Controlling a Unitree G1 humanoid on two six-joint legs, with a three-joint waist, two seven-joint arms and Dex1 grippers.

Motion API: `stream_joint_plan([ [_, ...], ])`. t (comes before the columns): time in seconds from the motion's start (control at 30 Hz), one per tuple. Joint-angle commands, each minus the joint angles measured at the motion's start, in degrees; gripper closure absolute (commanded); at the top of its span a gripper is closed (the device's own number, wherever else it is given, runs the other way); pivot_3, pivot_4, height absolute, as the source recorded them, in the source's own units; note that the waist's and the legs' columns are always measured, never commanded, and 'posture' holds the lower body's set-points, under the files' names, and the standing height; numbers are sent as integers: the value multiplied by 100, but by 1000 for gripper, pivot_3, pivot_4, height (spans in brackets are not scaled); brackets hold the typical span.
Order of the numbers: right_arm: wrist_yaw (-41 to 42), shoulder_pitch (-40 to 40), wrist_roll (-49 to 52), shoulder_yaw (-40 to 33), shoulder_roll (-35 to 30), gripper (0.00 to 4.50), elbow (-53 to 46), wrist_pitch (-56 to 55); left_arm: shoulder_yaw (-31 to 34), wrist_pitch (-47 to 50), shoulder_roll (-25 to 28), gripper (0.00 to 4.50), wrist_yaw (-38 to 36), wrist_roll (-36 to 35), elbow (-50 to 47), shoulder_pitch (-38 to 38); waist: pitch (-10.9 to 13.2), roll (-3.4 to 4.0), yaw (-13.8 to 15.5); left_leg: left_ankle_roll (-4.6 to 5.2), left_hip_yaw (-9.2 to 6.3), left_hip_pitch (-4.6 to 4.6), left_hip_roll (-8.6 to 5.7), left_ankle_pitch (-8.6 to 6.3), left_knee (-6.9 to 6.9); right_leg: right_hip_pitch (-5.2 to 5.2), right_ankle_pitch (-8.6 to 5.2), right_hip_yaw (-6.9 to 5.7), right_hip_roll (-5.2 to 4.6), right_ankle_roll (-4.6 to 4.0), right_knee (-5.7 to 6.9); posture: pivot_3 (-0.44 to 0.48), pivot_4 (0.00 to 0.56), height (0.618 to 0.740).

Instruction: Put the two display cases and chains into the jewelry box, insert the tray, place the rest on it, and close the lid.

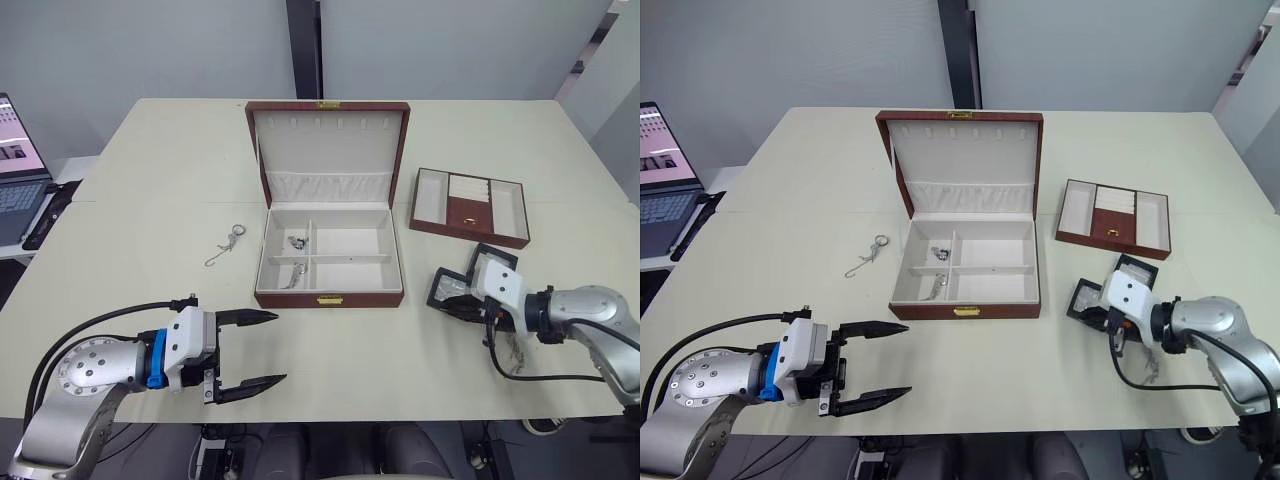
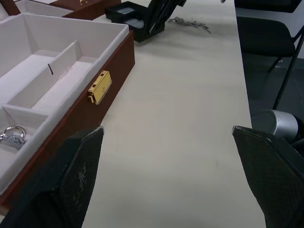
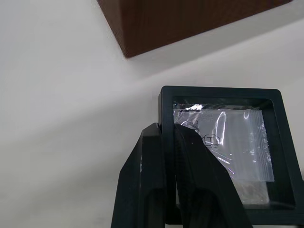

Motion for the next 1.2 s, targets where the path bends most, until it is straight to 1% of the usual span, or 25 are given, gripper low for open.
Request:
stream_joint_plan([
  [0.03, 396, -474, 486, -283, -218, 4478, -234, 322, 269, 19, -133, 0, 353, -101, -176, 110, 0, 0, -3, 0, -1, 0, 0, 0, 0, 0, 0, -1, 0, 0, 0, 0, 150, 740],
  [0.07, 490, -596, 579, -282, -254, 4478, -234, 390, 296, 61, -164, 0, 438, -121, -231, 139, 0, 0, -7, 0, 1, 0, 0, 0, 0, 0, 0, 1, 0, 0, -1, 0, 150, 740],
  [0.17, 671, -1291, 756, -94, -228, 4478, -94, 708, 416, 261, -293, 0, 814, -198, -468, 303, 0, 0, -12, 0, -1, 0, 3, 0, 0, 0, 0, 0, 0, 0, -1, 0, 150, 740],
  [0.33, 982, -2631, 944, 415, 170, 4478, 171, 1080, 795, 703, -562, 0, 1564, -433, -996, 660, 0, 0, -20, 0, -2, 0, 3, 0, 0, -1, 0, 2, -2, 0, 0, 0, 150, 740],
  [0.47, 966, -3436, 607, 1034, 535, 4478, 455, 1257, 1011, 894, -752, 0, 2008, -517, -1349, 995, 0, 0, -8, 0, -8, -4, 3, 0, 0, -3, 0, 2, -5, 0, -2, 0, 150, 740],
  [0.57, 881, -3899, 374, 1435, 966, 4478, 810, 1267, 1169, 956, -904, 0, 2244, -618, -1499, 1208, 0, 0, -7, 0, -8, -3, 1, 0, 1, -2, 0, 2, -8, -1, -2, 0, 150, 740],
  [0.73, 850, -4357, -48, 1876, 1523, 4478, 1420, 1046, 1265, 844, -1105, 0, 2368, -578, -1566, 1543, 0, 0, -8, 0, -9, -6, 0, 0, 1, -5, 0, 0, -9, -1, -2, 0, 150, 740],
  [0.87, 800, -4641, -548, 2267, 2002, 4478, 2179, 576, 1298, 544, -1399, 0, 2363, -447, -1451, 1863, 0, 0, -19, 0, -5, -4, 2, 0, 1, -9, 1, -1, -8, -1, 1, 0, 150, 740],
  [1.0, 898, -4704, -898, 2454, 2318, 4478, 2831, 18, 1282, 303, -1602, 0, 2345, -377, -1371, 2026, 0, -1, -13, 0, -6, -5, 1, 0, 1, -9, 1, -2, -9, -1, 0, 0, 150, 740],
  [1.2, 1037, -4855, -1394, 2593, 2703, 4478, 4026, -885, 1312, -45, -1708, 0, 2211, -293, -1185, 2244, 0, 0, -30, 0, -2, -3, 2, 0, 0, -11, 1, -4, -9, -2, 1, 0, 150, 740],
])
